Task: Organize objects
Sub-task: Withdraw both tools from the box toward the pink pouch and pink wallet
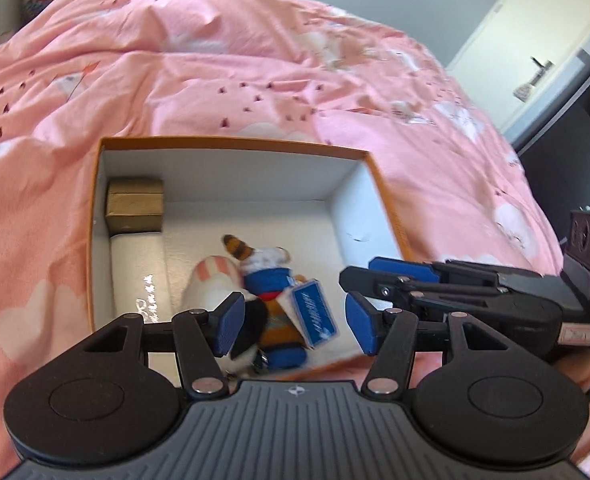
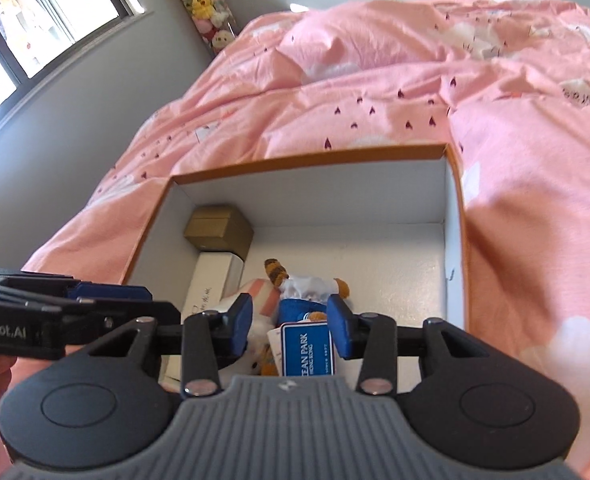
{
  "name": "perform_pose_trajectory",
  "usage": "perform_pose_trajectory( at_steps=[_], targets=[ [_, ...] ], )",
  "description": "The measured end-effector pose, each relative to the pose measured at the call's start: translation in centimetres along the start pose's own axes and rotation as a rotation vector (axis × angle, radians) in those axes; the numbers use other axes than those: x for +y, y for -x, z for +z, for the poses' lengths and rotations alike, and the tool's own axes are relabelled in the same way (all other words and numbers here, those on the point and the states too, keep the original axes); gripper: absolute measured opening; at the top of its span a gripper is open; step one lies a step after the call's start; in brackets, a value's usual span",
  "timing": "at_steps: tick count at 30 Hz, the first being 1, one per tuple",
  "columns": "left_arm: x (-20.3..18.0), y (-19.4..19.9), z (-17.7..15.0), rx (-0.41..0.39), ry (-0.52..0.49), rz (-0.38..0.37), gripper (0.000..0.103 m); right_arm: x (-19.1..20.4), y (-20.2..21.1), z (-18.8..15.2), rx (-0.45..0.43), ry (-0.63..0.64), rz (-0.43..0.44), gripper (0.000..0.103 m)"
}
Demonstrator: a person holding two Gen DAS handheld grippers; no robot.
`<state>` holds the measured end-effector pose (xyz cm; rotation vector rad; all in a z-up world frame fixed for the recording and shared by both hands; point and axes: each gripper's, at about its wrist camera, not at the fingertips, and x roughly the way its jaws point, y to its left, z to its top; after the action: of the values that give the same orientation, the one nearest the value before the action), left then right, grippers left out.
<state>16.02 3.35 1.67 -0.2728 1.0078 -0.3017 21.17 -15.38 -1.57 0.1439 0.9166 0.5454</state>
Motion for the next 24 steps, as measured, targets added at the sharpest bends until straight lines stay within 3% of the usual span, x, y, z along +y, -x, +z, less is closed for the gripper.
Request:
perform_pose_trajectory(
  at_steps=[6,11,18,24],
  targets=[
    [-2.5,1.6,-3.4,0.032,-0.081,-0.088,0.065,0.7,4.9,-2.8,-0.04,-0.006,-0.016,0.041],
    [-2.5,0.6,-6.4,0.086,-0.094,-0.038,0.062,0.6,6.9,-6.0,-0.009,-0.038,-0.065,0.041],
    [-0.5,-2.1,-8.7,0.129,-0.001,-0.062,0.061,0.4,6.2,-10.2,0.087,-0.066,-0.115,0.04],
    [-0.6,-4.7,-9.7,0.147,-0.011,-0.035,0.061,-1.6,4.6,-11.0,0.114,-0.103,-0.164,0.034]
  ],
)
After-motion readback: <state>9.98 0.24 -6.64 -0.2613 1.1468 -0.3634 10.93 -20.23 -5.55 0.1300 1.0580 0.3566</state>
